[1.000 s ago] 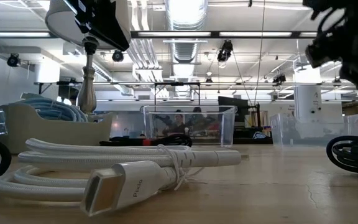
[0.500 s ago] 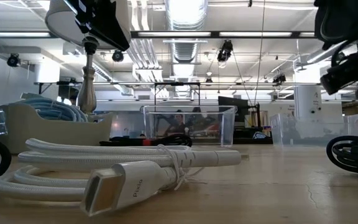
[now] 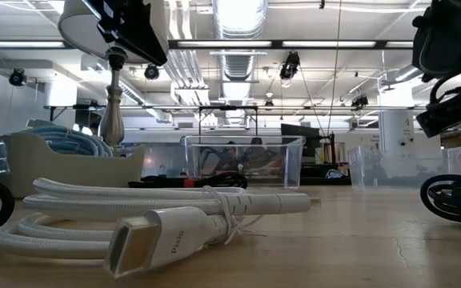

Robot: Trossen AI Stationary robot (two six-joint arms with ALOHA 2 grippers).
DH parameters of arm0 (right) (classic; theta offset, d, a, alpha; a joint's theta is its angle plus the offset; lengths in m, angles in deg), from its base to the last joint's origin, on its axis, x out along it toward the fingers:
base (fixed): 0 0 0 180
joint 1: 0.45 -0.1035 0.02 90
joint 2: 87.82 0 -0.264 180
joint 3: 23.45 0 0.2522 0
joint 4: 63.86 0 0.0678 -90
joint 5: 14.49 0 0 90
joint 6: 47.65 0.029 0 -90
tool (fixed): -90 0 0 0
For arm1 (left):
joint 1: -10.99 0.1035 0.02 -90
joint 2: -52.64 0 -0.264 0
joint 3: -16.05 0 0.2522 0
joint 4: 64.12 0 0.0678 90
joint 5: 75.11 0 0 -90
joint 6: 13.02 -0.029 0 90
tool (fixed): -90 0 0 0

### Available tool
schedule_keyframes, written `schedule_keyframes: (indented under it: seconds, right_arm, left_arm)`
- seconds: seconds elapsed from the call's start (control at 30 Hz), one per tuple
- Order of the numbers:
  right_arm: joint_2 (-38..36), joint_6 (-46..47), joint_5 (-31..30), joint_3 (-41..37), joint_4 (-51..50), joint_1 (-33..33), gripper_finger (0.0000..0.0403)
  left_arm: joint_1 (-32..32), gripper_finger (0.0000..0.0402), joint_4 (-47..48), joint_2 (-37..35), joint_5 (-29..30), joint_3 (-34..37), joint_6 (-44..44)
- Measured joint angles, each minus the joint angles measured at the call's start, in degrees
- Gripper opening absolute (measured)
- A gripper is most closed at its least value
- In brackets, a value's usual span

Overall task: Pick & Place USB Port
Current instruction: Put the right white USB cable into the right transparent bin

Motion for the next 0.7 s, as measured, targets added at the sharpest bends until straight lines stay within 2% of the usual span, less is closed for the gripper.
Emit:
schedule_keyframes:
  seconds: [0.13, 0.5, 0.7]
  right_arm:
    - [0.0, 2.1, 0.0, -0.8, 1.1, 0.0, 0.0163]
    - [0.0, 2.6, -0.7, 2.3, 1.3, 0.0, 0.0042]
    - [-0.1, -1.8, -3.8, 7.0, 0.9, 0.0, 0.0027]
  left_arm:
    - [0.0, 0.0127, 0.0, 0.0, 0.2, 0.0, -0.3]
    - [0.0, 0.0126, 0.0, 0.0, 0.4, 0.0, -0.8]
    - [0.0, 0.0126, 0.0, 0.0, 0.4, 0.0, -0.8]
